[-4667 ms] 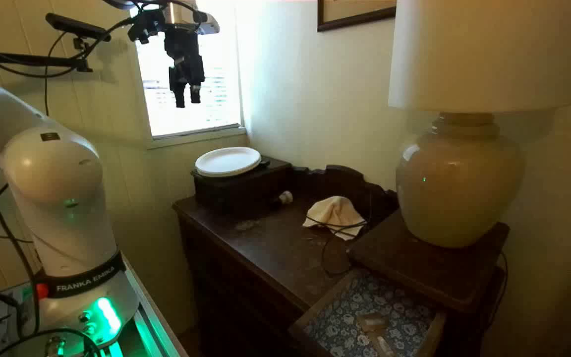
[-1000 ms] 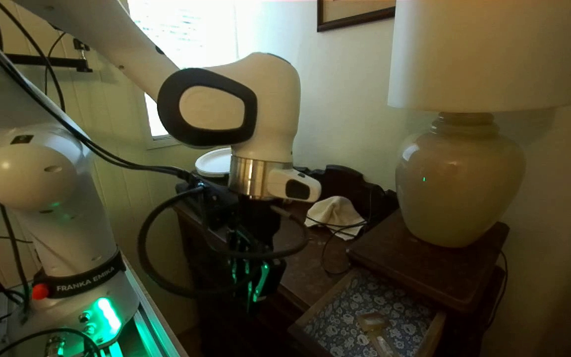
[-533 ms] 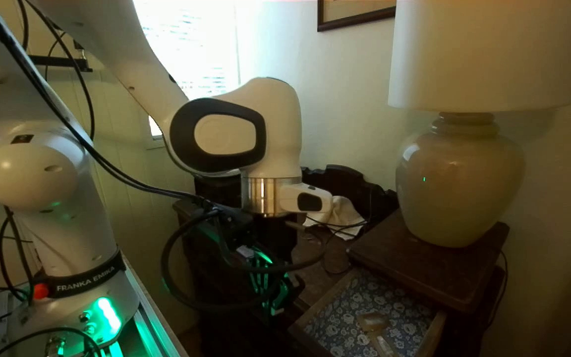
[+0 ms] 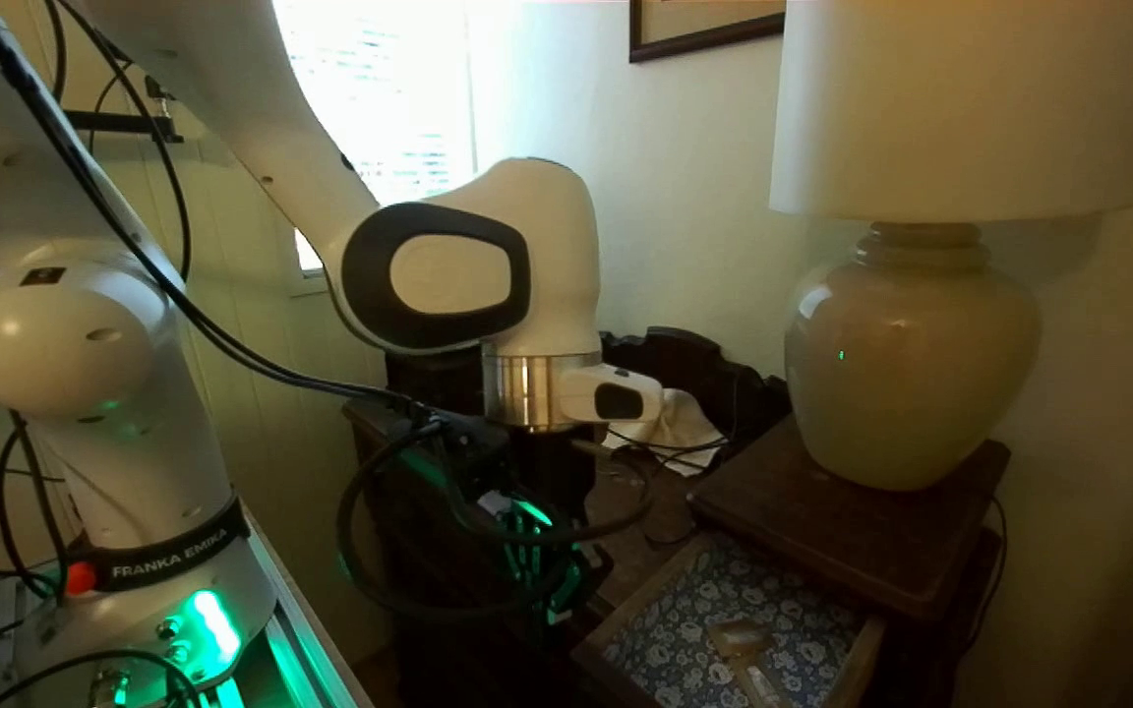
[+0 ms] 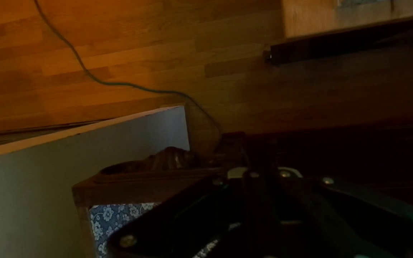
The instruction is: Close the open drawer
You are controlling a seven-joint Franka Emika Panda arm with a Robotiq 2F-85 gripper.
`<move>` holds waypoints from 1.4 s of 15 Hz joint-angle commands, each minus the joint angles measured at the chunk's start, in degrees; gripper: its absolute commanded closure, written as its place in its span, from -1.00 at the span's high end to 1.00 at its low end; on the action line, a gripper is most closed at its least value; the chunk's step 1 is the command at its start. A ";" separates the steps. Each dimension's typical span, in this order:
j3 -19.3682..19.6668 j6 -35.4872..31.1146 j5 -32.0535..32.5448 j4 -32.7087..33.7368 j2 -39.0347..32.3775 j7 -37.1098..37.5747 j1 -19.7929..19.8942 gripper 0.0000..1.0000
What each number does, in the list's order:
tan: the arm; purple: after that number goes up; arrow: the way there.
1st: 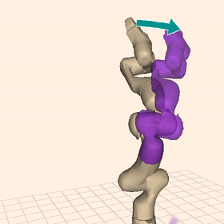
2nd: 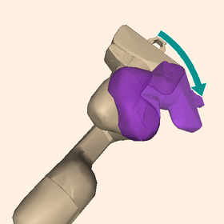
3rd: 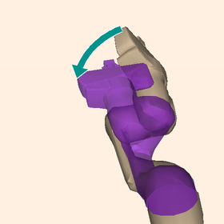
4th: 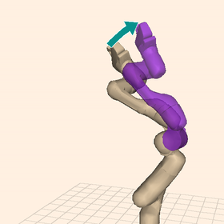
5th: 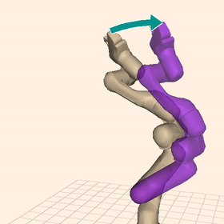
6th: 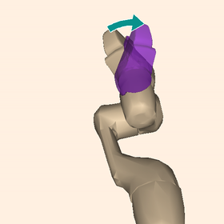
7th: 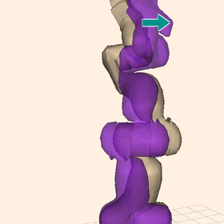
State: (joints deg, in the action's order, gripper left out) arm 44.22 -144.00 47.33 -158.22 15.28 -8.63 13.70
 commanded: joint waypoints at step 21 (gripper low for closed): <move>-1.83 -36.11 -7.46 0.23 -21.44 -5.33 9.95 -0.95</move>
State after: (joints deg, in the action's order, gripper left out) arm 42.37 -176.91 40.28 -158.64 -8.03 -11.68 21.83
